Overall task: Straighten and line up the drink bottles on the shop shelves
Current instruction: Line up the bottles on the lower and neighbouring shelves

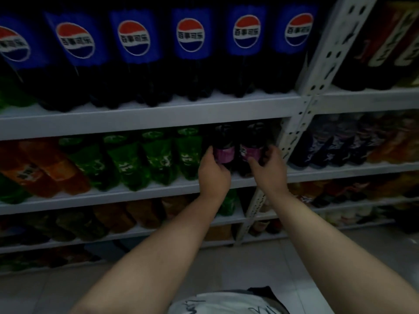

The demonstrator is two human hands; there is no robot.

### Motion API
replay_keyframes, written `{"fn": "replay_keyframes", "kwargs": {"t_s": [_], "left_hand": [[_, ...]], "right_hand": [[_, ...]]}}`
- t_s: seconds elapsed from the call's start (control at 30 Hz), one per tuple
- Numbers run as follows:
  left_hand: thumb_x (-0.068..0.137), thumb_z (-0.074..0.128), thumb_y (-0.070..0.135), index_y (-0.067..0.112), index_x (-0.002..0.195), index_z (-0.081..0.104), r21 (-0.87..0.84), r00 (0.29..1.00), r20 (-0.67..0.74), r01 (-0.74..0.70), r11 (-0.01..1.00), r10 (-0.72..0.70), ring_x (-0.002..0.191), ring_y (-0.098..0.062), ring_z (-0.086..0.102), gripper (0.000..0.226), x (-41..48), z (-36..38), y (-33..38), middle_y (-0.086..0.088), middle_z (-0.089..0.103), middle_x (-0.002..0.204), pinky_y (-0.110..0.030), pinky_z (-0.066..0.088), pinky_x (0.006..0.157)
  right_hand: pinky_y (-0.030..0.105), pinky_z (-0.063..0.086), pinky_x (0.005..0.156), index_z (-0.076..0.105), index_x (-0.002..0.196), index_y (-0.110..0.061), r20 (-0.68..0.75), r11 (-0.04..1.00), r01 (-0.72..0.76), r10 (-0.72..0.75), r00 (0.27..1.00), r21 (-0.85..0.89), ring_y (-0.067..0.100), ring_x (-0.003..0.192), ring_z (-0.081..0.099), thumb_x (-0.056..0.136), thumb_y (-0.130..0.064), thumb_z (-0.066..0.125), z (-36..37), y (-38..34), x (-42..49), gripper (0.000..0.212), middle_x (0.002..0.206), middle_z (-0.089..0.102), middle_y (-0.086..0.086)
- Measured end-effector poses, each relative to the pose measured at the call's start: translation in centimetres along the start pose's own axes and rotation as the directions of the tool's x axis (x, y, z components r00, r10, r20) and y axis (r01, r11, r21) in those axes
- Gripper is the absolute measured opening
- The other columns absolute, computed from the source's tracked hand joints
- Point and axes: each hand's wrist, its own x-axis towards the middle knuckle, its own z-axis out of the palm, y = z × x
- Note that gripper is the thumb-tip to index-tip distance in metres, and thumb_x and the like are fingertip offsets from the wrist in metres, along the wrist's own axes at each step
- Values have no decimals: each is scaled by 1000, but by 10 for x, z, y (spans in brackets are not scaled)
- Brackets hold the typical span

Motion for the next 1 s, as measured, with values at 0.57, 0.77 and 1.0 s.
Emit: {"fn": "replay_keyframes", "kwargs": {"t_s": [0.57,0.77,1.0], "left_hand": [[75,79,20,5,136,39,8,973,-126,196,981,-194,122,-23,49,74,34,61,-26,-13,51,133,-34,38,106],[81,74,14,6,137,33,41,981,94,168,985,-171,117,-14,47,70,44,41,-34,-9,50,132,-15,33,92],[67,85,20,4,133,37,8,981,-58,187,982,-186,119,-20,51,83,44,50,-23,-10,52,130,-24,40,97]], "right_hand": [[20,37,87,39,133,-8,170,995,12,-28,985,96,23,114,54,81,-26,72,23,32,43,64,126,57,10],[18,34,93,39,137,-15,287,986,-1,-47,957,165,12,119,48,82,-27,72,16,38,45,66,131,53,2],[17,37,83,46,127,-8,63,997,30,-35,997,72,21,111,56,69,-32,82,23,33,35,73,123,59,10]]}}
